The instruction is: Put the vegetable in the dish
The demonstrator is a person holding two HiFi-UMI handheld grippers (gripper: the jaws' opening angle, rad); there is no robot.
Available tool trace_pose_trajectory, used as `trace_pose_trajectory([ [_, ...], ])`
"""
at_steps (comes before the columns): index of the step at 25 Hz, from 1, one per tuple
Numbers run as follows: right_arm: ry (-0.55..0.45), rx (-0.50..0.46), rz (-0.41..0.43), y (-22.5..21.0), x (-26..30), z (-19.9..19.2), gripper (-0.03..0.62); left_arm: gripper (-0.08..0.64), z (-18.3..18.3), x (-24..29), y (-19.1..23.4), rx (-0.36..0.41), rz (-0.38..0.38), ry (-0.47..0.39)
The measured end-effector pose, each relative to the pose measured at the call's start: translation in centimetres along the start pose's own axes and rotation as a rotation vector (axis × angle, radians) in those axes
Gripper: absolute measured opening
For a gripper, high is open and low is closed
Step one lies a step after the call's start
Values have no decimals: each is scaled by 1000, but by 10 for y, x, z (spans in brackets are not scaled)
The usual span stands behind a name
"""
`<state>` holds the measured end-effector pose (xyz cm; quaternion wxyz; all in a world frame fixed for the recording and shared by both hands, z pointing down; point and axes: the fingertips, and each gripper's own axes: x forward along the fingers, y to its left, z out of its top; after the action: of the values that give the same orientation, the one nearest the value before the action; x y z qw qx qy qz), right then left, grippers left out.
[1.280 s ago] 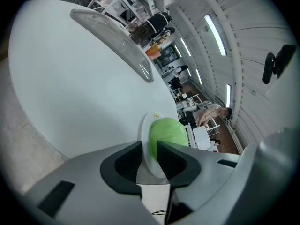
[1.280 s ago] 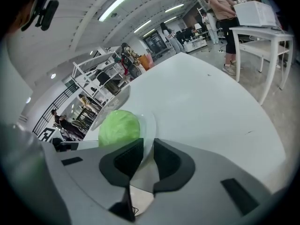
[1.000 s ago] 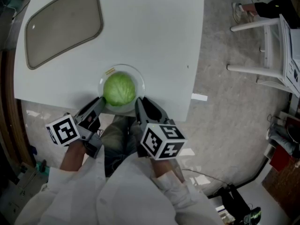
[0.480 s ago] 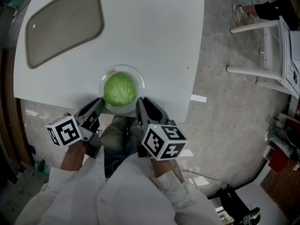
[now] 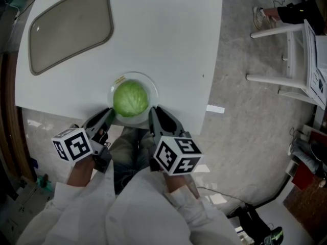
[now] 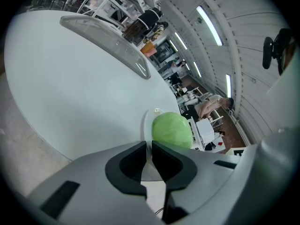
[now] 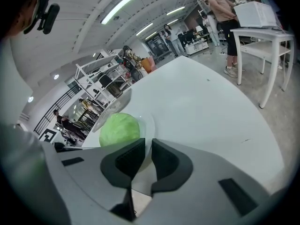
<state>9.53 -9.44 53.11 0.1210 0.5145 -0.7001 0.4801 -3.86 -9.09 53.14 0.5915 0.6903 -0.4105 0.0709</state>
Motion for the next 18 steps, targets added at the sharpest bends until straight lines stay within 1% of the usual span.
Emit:
trace_pose_trajectory([
  [6, 6, -17, 18, 3, -2, 4, 52, 37, 3, -3, -5, 11, 20, -18],
  [10, 14, -25, 28, 5, -2, 11, 52, 37, 7, -4, -9, 3, 21, -31],
  [14, 11, -54, 40, 11, -7, 26, 52, 37, 14, -7, -19, -9, 16, -57],
  [18, 11, -79, 77, 22, -5, 44, 52, 37, 28, -12, -27, -22, 16, -94],
])
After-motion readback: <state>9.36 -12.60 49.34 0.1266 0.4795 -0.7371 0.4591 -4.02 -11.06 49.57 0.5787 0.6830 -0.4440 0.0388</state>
